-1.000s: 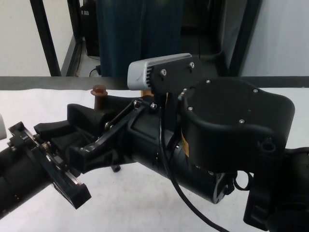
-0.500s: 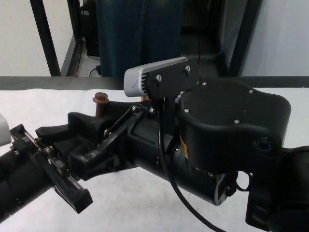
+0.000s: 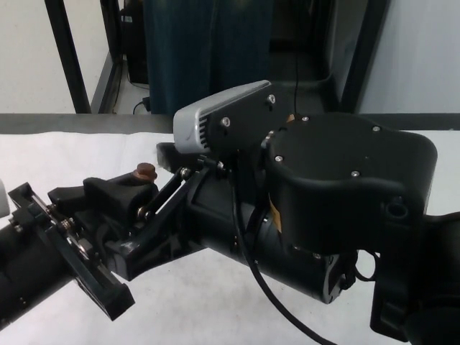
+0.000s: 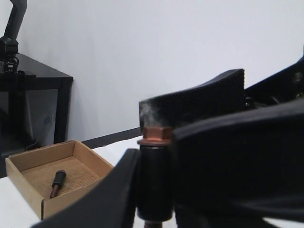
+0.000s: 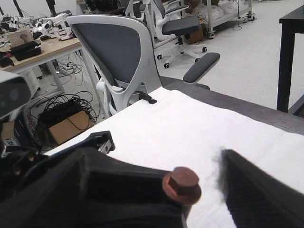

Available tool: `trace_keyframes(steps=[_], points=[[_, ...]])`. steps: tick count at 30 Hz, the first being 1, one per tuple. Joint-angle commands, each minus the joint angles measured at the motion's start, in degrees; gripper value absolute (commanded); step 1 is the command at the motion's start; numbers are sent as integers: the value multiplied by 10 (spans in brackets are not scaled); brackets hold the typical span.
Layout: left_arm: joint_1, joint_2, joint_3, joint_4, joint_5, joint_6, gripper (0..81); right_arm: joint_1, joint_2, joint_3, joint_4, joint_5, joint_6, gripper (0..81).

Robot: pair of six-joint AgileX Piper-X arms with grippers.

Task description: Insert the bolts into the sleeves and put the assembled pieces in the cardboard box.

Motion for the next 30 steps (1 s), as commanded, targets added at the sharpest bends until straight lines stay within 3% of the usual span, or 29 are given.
trace_keyframes(steps=[1,8,15,22,30], points=[[-2,-13,-10,-45,-3,9,8,3,4,4,28,12,-71,729],[-1,-13,-10,-32,-28,9,8,-2,-1,4,-44,135,-145,729],[-1,-13,-10,-2,-56,9,8,-21,-19,3,-165,132,-145,729],[-1,-3,-21,24,-74,4,8,-30,-40,2,-170,131,-158,729],[-2,88,-88,71,-88,-9,8,-70,-57,2,-170,134,-236,729]])
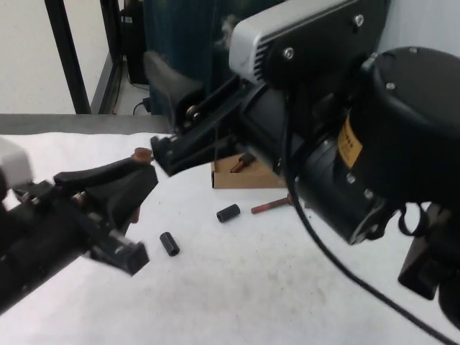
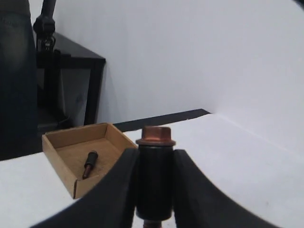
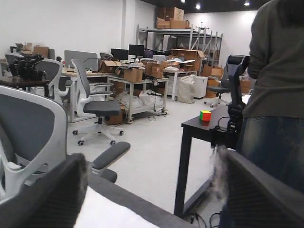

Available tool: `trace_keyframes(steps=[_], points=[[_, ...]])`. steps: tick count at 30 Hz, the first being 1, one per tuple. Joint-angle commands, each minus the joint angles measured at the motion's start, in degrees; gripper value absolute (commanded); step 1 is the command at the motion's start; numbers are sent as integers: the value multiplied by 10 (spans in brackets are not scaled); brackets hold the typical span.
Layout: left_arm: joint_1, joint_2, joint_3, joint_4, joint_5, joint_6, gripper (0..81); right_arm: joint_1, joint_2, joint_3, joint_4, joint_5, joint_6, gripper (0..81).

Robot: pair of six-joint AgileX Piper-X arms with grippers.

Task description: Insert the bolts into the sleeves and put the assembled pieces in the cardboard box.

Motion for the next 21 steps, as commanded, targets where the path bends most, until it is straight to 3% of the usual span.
trace_keyframes(steps=[1,7,13,16,21], points=[[-2,52,-59,29,-20,-7,8,-30,-26,-4,-7,5,-35,729],[-1,155,-185,113,-22,-37,8,-87,-69,-4,-7,36,-134,729],[-1,280,-344,218,-15,-46,8,-133,-100,-4,30,169,-252,729],[-1,341,-424,265,-15,-46,8,-152,-109,-4,72,222,-262,729],[-1,455,-562,355,-15,-39,8,-186,-132,-2,164,226,-226,729]])
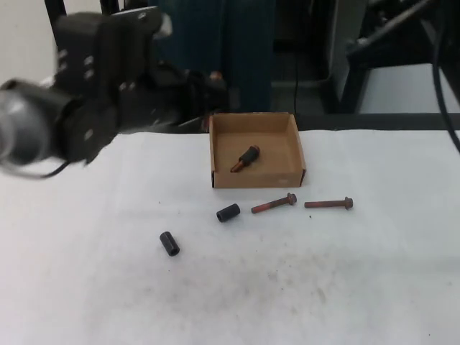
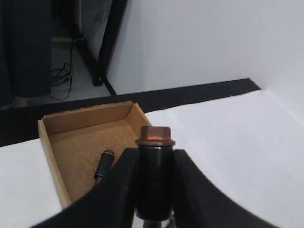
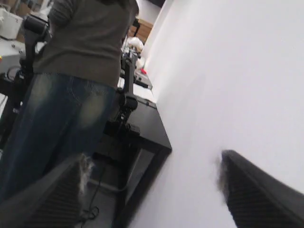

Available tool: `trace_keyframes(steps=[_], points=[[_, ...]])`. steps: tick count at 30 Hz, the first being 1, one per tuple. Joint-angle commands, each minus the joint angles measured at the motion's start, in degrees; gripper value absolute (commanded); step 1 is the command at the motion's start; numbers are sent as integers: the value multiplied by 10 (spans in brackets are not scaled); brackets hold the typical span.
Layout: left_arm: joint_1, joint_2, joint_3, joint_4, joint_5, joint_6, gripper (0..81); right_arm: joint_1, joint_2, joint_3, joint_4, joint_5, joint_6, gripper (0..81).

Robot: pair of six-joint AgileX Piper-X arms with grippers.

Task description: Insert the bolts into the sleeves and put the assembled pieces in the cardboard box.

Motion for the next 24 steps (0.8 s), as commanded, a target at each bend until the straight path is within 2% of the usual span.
trace_keyframes(steps=[1,8,12,15,18,24], points=[[-1,76,-99,72,3,5,8,-13,-13,-2,31,6,19,729],[-3,214,-267,194,3,10,8,-44,-23,-2,72,4,31,729],[-11,262,-327,207,3,37,8,-49,-23,-2,75,-5,31,729],[-17,290,-353,206,3,38,8,-49,-23,-2,75,-5,29,729],[-23,316,-367,206,-28,53,8,-49,-23,-2,75,-5,21,729],[-30,339,-366,215,-26,54,8,-49,-23,-2,75,6,10,729]])
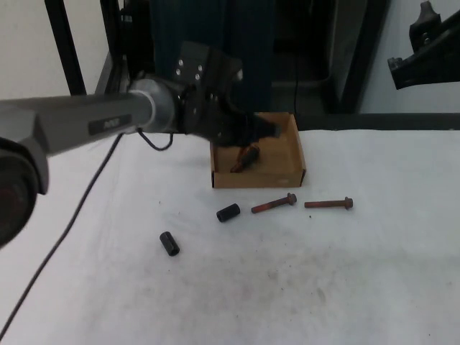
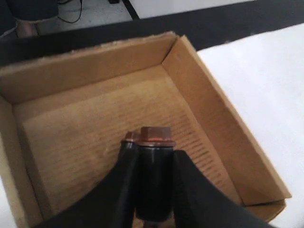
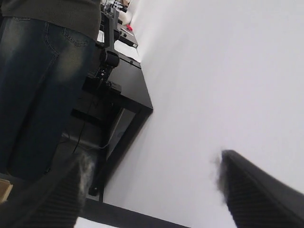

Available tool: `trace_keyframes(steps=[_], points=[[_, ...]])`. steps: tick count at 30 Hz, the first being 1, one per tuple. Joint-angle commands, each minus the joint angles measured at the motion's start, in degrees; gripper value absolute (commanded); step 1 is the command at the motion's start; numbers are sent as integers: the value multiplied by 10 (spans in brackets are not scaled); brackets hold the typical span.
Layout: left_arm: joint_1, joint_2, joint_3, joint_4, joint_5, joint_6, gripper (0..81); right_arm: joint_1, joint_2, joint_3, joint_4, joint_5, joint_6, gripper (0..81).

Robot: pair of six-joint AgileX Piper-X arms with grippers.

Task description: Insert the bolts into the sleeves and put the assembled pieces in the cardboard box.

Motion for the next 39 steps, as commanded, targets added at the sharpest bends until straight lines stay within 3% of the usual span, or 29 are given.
trace_keyframes(steps=[1,5,8,12,14,21,28,34,39], points=[[-5,-1,-11,-2,-6,4,8,-2,-8,-2,1,8,-6,729],[-6,-1,-11,-2,-6,11,39,-2,-8,-2,28,8,-1,729],[-6,-1,-11,-7,-6,30,171,-2,-8,-2,43,8,-1,729],[-6,-3,-11,-17,-6,29,462,-2,-8,-2,45,8,-1,729],[-6,-7,-11,-17,-6,29,500,-2,-8,-2,45,8,-1,729],[-17,-41,-11,-4,-25,56,427,-2,-8,-2,45,-12,-1,729],[-58,-145,-11,97,-106,201,422,-2,-8,-2,116,-57,-1,729],[-100,-259,52,129,-164,265,244,-2,-8,-2,171,-55,-2,729],[-125,-373,188,146,-173,263,163,-1,-22,-12,234,-27,-4,729]])
